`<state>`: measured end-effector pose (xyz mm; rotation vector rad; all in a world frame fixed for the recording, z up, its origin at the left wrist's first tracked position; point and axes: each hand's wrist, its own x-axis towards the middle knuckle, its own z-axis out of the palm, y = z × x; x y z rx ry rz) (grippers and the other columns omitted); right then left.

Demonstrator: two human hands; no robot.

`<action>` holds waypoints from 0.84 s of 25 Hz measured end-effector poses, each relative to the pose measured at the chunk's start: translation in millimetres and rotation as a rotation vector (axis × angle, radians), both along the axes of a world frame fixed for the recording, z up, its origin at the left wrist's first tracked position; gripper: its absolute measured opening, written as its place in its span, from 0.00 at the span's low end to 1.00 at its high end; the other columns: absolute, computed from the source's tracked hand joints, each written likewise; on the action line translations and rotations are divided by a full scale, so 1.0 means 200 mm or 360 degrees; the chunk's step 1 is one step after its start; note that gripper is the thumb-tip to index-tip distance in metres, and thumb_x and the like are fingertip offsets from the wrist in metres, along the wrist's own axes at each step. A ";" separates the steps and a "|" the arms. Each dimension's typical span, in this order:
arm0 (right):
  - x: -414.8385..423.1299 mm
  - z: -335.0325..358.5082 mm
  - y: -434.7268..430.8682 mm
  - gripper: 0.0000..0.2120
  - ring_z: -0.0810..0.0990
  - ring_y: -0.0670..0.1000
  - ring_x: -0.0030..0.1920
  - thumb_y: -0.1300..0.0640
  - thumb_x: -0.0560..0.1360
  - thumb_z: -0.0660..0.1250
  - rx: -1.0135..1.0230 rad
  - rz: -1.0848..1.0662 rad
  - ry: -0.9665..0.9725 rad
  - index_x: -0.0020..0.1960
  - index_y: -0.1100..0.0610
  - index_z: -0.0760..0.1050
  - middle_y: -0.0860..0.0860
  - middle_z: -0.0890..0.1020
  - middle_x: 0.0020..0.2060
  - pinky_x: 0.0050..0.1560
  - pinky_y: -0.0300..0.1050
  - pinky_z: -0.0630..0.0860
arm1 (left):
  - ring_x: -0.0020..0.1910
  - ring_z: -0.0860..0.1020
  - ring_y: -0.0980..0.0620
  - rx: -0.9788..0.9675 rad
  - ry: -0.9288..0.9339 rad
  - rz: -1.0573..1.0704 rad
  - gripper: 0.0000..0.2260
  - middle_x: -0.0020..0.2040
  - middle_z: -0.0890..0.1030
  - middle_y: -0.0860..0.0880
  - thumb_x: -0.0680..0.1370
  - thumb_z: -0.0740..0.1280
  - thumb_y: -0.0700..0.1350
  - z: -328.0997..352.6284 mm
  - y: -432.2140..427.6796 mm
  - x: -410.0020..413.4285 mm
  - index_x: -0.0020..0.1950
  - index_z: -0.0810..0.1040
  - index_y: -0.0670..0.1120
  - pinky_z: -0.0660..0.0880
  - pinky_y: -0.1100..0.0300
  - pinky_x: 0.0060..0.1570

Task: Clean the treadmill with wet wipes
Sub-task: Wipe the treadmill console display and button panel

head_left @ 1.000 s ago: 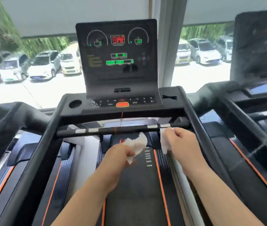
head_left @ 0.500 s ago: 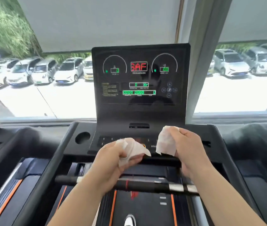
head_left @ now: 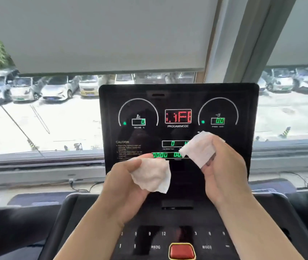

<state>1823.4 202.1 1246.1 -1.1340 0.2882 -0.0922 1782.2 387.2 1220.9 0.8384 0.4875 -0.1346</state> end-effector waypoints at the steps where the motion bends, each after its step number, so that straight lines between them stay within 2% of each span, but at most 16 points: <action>1: 0.05 0.03 0.05 0.15 0.85 0.52 0.47 0.61 0.79 0.64 -0.0009 -0.0022 -0.0052 0.38 0.55 0.85 0.50 0.85 0.41 0.55 0.47 0.80 | 0.58 0.83 0.37 -0.0035 0.0043 0.0083 0.15 0.61 0.81 0.34 0.81 0.59 0.38 0.03 0.03 0.05 0.63 0.78 0.32 0.75 0.42 0.66; 3: 0.16 0.08 0.15 0.17 0.79 0.48 0.44 0.58 0.81 0.65 -0.0119 -0.0058 -0.0225 0.34 0.56 0.81 0.48 0.80 0.38 0.53 0.43 0.77 | 0.56 0.84 0.39 -0.0095 0.0004 0.0313 0.14 0.60 0.82 0.37 0.82 0.60 0.38 0.09 0.08 0.13 0.63 0.77 0.32 0.76 0.42 0.64; 4: 0.20 0.10 0.20 0.16 0.77 0.45 0.42 0.56 0.82 0.65 -0.0213 -0.0083 -0.0340 0.36 0.59 0.78 0.48 0.78 0.37 0.51 0.40 0.76 | 0.54 0.84 0.41 -0.0079 -0.0067 0.0454 0.13 0.58 0.81 0.38 0.82 0.60 0.38 0.13 0.11 0.17 0.62 0.76 0.33 0.78 0.43 0.62; 6: 0.26 0.12 0.28 0.17 0.73 0.40 0.39 0.53 0.85 0.62 -0.0417 -0.0131 -0.0602 0.42 0.62 0.79 0.45 0.77 0.36 0.46 0.33 0.73 | 0.52 0.83 0.46 0.0147 -0.0254 0.0746 0.10 0.53 0.81 0.43 0.81 0.63 0.38 0.22 0.16 0.24 0.60 0.80 0.38 0.80 0.49 0.59; 7: 0.30 0.11 0.31 0.15 0.74 0.37 0.38 0.54 0.86 0.61 -0.0523 -0.0126 -0.0740 0.49 0.60 0.82 0.40 0.79 0.38 0.46 0.32 0.72 | 0.54 0.82 0.50 0.0377 -0.0372 0.0890 0.10 0.53 0.82 0.47 0.81 0.64 0.41 0.25 0.18 0.28 0.59 0.82 0.43 0.79 0.53 0.59; 8: 0.33 0.10 0.34 0.14 0.78 0.33 0.44 0.54 0.86 0.60 -0.0666 -0.0099 -0.0868 0.62 0.58 0.81 0.36 0.82 0.47 0.51 0.30 0.74 | 0.59 0.81 0.52 0.0674 -0.0528 0.1011 0.10 0.56 0.83 0.51 0.82 0.65 0.44 0.28 0.19 0.31 0.61 0.82 0.47 0.77 0.55 0.61; 9: 0.38 0.07 0.38 0.17 0.78 0.32 0.57 0.55 0.86 0.60 -0.0873 -0.0085 -0.0980 0.72 0.57 0.75 0.37 0.81 0.60 0.60 0.32 0.73 | 0.66 0.78 0.53 0.1044 -0.0750 0.1057 0.13 0.63 0.82 0.53 0.83 0.63 0.46 0.28 0.19 0.36 0.66 0.79 0.49 0.73 0.54 0.67; 10: 0.43 0.03 0.41 0.19 0.73 0.36 0.69 0.55 0.86 0.59 -0.1156 -0.0068 -0.1110 0.76 0.56 0.70 0.41 0.76 0.70 0.70 0.37 0.70 | 0.73 0.71 0.53 0.1538 -0.0968 0.0985 0.17 0.71 0.76 0.51 0.85 0.59 0.48 0.25 0.19 0.42 0.73 0.74 0.49 0.68 0.52 0.73; 11: 0.50 -0.03 0.43 0.20 0.68 0.44 0.76 0.54 0.86 0.58 -0.1494 -0.0025 -0.1222 0.78 0.56 0.68 0.46 0.72 0.74 0.76 0.44 0.65 | 0.79 0.62 0.53 0.2124 -0.1094 0.0790 0.21 0.78 0.68 0.50 0.86 0.55 0.48 0.19 0.20 0.50 0.79 0.66 0.47 0.62 0.51 0.77; 12: 0.56 -0.08 0.44 0.21 0.68 0.51 0.76 0.53 0.86 0.57 -0.1840 0.0036 -0.1286 0.78 0.57 0.68 0.49 0.73 0.74 0.78 0.49 0.62 | 0.82 0.54 0.52 0.2666 -0.1118 0.0530 0.24 0.82 0.59 0.48 0.85 0.52 0.48 0.11 0.23 0.58 0.82 0.59 0.45 0.58 0.47 0.79; 13: 0.60 -0.13 0.44 0.22 0.70 0.56 0.74 0.52 0.86 0.55 -0.2171 0.0071 -0.1293 0.77 0.59 0.69 0.52 0.74 0.71 0.78 0.52 0.62 | 0.83 0.47 0.50 0.3065 -0.1051 0.0309 0.27 0.83 0.52 0.45 0.84 0.50 0.49 0.02 0.26 0.64 0.83 0.54 0.43 0.55 0.44 0.79; 14: 0.63 -0.18 0.43 0.23 0.71 0.57 0.72 0.50 0.85 0.54 -0.2447 0.0089 -0.1264 0.76 0.59 0.69 0.53 0.75 0.70 0.78 0.53 0.61 | 0.83 0.43 0.48 0.3322 -0.0918 0.0150 0.29 0.84 0.47 0.43 0.84 0.49 0.52 -0.05 0.30 0.68 0.83 0.50 0.42 0.53 0.43 0.79; 16: 0.65 -0.23 0.39 0.26 0.67 0.57 0.75 0.46 0.85 0.53 -0.2805 0.0105 -0.1219 0.78 0.59 0.66 0.54 0.72 0.74 0.80 0.54 0.57 | 0.82 0.39 0.48 0.3527 -0.0762 -0.0013 0.32 0.83 0.40 0.44 0.85 0.48 0.58 -0.17 0.36 0.69 0.83 0.45 0.42 0.46 0.45 0.81; 18: 0.68 -0.22 0.38 0.29 0.61 0.56 0.79 0.43 0.85 0.52 -0.2994 0.0081 -0.1239 0.80 0.58 0.62 0.55 0.67 0.78 0.81 0.56 0.53 | 0.82 0.38 0.48 0.3656 -0.0882 -0.0140 0.36 0.83 0.36 0.45 0.84 0.46 0.64 -0.21 0.43 0.68 0.83 0.42 0.43 0.44 0.48 0.81; 21: 0.73 -0.13 0.46 0.31 0.56 0.57 0.81 0.42 0.85 0.51 -0.3034 0.0048 -0.1259 0.82 0.57 0.58 0.56 0.61 0.80 0.81 0.58 0.51 | 0.83 0.45 0.48 0.3709 -0.1294 -0.0203 0.33 0.84 0.42 0.45 0.84 0.47 0.61 -0.11 0.54 0.71 0.83 0.47 0.43 0.54 0.48 0.80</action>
